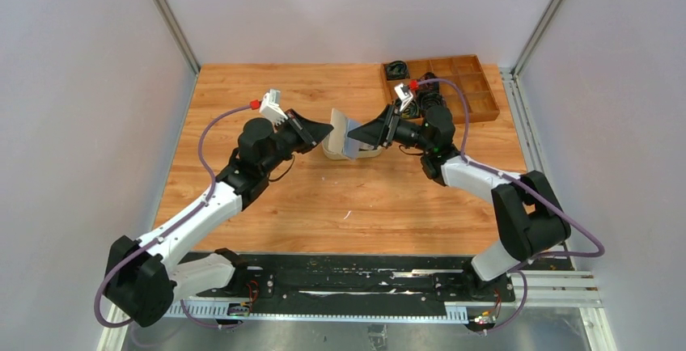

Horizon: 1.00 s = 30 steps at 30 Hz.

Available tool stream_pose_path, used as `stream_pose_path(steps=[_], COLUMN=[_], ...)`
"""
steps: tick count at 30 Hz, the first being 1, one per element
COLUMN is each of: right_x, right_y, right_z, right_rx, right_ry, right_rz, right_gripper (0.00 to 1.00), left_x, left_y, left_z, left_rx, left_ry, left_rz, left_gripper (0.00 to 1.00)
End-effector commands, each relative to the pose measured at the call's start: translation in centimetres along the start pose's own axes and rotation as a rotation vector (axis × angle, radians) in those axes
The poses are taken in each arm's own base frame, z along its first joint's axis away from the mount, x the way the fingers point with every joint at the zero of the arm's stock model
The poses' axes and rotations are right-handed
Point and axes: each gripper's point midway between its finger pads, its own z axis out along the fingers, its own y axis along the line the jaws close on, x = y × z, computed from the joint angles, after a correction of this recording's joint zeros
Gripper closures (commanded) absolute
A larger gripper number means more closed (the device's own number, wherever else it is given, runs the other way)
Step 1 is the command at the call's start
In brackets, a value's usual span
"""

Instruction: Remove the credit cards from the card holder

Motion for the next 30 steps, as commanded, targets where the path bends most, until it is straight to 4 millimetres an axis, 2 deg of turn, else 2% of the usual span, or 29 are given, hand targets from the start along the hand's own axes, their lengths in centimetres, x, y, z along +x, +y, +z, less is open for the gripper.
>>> stream_pose_path(steps=[1, 6, 22, 30], right_x=[-0.5, -0.6, -0.5, -0.3], right_y=[1.0, 1.9, 2.6, 4.4], right_z=[0.0, 0.1, 1.0, 1.3], right_rx=[-0.085, -0.147, -0.243, -0.295], right_ry=[-0.005, -0.015, -0.017, 0.003], right_rz=[-0.018, -0.016, 0.032, 0.032], right_gripper=[0.24, 0.25, 0.28, 0.28], left_x=[-2.2, -2.4, -2.4, -2.1], left_y=[-4.1, -4.5, -4.8, -4.3], left_z=[-1.0, -1.2, -1.3, -0.9], left_rx=[0.138, 0.148, 0.157, 0.146], left_ry=[-0.042, -0.045, -0.045, -0.034], left_rz=[-0.020, -0.032, -0.035, -0.028], left_gripper=[1.00, 1.00, 1.00, 1.00])
